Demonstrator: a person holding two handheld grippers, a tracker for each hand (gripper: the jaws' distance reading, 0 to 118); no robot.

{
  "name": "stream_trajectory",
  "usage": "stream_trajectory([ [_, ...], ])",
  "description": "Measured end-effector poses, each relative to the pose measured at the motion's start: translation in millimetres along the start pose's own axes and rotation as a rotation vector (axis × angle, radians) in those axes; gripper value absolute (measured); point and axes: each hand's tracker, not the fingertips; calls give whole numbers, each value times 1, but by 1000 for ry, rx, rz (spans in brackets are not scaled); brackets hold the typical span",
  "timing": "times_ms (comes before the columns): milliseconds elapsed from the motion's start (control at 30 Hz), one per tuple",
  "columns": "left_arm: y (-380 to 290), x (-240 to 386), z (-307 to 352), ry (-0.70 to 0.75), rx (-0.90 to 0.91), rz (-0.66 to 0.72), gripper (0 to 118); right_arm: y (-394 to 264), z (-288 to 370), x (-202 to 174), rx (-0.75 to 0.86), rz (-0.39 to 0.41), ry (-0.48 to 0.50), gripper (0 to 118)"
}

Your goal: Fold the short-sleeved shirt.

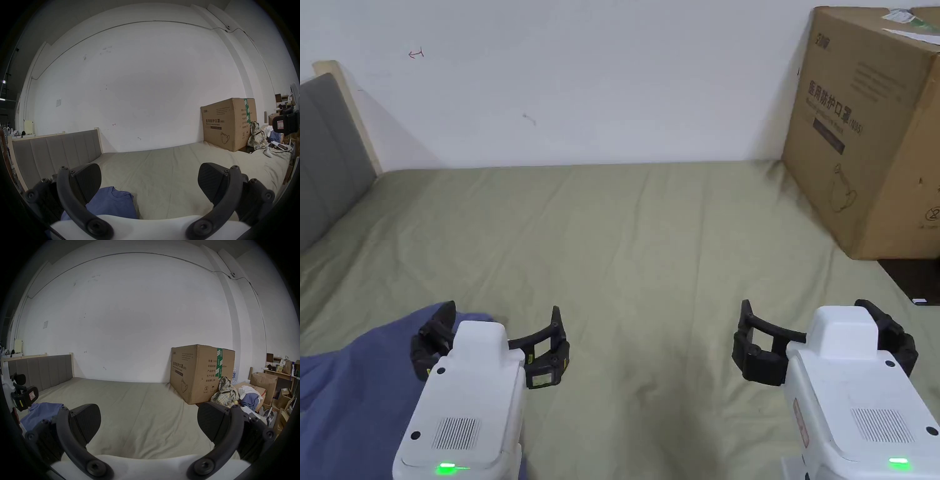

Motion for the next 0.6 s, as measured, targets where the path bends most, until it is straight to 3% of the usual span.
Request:
stream_trajectory([
  [600,3,1,-1,-5,1,-8,118,5,1,0,-14,-11,11,115],
])
